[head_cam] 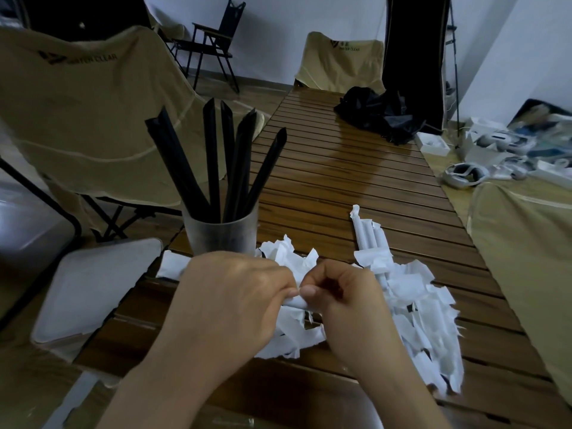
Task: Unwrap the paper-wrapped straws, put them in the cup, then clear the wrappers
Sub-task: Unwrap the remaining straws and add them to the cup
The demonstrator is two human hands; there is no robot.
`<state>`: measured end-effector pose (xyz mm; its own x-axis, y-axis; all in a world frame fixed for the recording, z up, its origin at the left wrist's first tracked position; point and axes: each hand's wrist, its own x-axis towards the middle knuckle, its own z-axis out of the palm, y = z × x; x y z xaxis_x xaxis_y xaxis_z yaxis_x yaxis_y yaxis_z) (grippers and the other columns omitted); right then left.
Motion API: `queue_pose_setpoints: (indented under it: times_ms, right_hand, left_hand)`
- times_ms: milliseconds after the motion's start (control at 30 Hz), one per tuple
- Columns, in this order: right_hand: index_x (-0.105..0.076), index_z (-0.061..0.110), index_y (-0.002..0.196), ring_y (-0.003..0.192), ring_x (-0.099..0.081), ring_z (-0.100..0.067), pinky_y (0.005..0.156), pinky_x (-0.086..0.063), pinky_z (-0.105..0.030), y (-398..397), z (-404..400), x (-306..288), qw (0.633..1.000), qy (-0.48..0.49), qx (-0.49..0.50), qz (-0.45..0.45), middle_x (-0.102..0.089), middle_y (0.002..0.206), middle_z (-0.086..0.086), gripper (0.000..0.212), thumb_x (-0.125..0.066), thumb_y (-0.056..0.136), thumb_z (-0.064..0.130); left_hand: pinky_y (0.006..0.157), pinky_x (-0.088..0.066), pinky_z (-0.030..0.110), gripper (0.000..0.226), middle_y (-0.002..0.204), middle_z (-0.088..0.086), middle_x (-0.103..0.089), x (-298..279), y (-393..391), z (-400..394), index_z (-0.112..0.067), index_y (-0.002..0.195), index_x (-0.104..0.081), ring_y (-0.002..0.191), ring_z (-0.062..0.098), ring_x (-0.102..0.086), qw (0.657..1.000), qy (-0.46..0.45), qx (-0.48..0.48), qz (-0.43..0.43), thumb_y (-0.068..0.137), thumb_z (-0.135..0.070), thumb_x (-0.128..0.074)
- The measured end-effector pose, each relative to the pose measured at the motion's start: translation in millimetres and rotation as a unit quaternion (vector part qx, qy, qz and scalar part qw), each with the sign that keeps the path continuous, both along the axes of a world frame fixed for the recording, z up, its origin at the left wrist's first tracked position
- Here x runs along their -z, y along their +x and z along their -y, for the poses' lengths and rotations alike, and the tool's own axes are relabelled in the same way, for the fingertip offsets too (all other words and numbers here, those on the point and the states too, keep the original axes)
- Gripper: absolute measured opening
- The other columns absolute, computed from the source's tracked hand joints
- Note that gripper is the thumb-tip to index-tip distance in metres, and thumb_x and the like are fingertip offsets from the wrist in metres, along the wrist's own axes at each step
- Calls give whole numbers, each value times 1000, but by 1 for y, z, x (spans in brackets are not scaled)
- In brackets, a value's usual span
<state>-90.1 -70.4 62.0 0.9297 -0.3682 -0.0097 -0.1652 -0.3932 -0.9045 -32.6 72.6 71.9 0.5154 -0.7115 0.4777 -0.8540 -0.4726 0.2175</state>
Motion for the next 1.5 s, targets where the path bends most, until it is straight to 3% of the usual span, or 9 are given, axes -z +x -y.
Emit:
queue_pose_setpoints:
  times_ms: [67, 167, 300, 433, 633, 800, 1233, 1333, 1500]
  right_hand:
    - [-63, 18, 64, 64, -56, -10, 59, -44, -21, 0, 0, 2, 1000, 7, 9, -1, -60, 63, 4, 29, -61, 83, -3]
    - [-58, 26, 61, 58, -50, -4, 54, -36, -13, -1, -2, 0, 996, -57, -3, 64, -56, 61, 10, 39, -60, 81, -7]
    - [-57, 39, 68, 63, -52, -4, 57, -38, -14, -1, -2, -6, 986, -93, -72, 119, -58, 68, 13, 37, -68, 85, 8]
    - [-62, 29, 65, 68, -56, -6, 61, -45, -17, 1, 1, -1, 981, -105, -70, 149, -60, 70, 11, 27, -65, 84, 9]
    - [-60, 17, 69, 69, -39, -4, 57, -35, -14, 3, -7, 2, 923, -290, -17, 253, -49, 70, 12, 23, -57, 71, -5]
    - [-61, 15, 68, 67, -45, -8, 56, -36, -15, 3, -4, 3, 918, -292, -38, 267, -52, 70, 9, 22, -58, 72, -6]
    - [-60, 15, 68, 68, -44, -5, 58, -35, -12, 2, -3, 5, 920, -275, -57, 274, -51, 71, 12, 18, -50, 79, 5]
    - [-60, 15, 69, 69, -48, -9, 58, -37, -14, 1, -7, 4, 920, -270, -44, 281, -54, 71, 9, 20, -48, 79, 3]
    - [-57, 25, 68, 64, -49, -7, 55, -35, -14, 0, -16, 4, 957, -169, 47, 232, -54, 67, 13, 24, -53, 76, 2]
  left_hand:
    - [49, -42, 14, 29, 45, -6, -57, 1, -3, 4, -17, 62, -62, 45, 8, -52, 1000, -25, 8, 4, 55, -8, -88]
    - [48, -37, 18, 8, 50, -14, -58, -6, -3, 0, -29, 66, -67, 45, 3, -50, 1000, -2, -22, 3, 66, -23, -73]
    - [43, -40, 21, 23, 52, -19, -55, -8, -2, -10, -37, 74, -70, 46, 2, -49, 990, -10, -115, -82, 85, -45, -51]
    - [47, -30, 11, 12, 54, -20, -59, -5, -4, -6, -38, 76, -72, 48, 2, -52, 987, -8, -138, -83, 85, -42, -65]
    - [65, -46, 16, 20, 77, -22, -67, -12, -6, -5, -44, 88, -69, 71, -1, -62, 964, -39, -171, -200, 86, -52, -51]
    - [70, -53, 25, 18, 82, -21, -69, -11, -7, -5, -41, 93, -71, 70, 1, -64, 951, -40, -191, -241, 87, -49, -56]
    - [61, -49, 22, 15, 74, -19, -67, -14, -10, -6, -41, 88, -71, 67, 2, -64, 938, -29, -205, -279, 89, -48, -58]
    - [63, -49, 22, 17, 74, -19, -68, -17, -11, -6, -39, 88, -72, 67, 3, -63, 942, -54, -207, -259, 88, -48, -58]
    - [45, -35, 14, 9, 61, -16, -64, -23, -14, -3, -35, 78, -73, 53, 4, -56, 981, -46, -173, -76, 82, -41, -68]
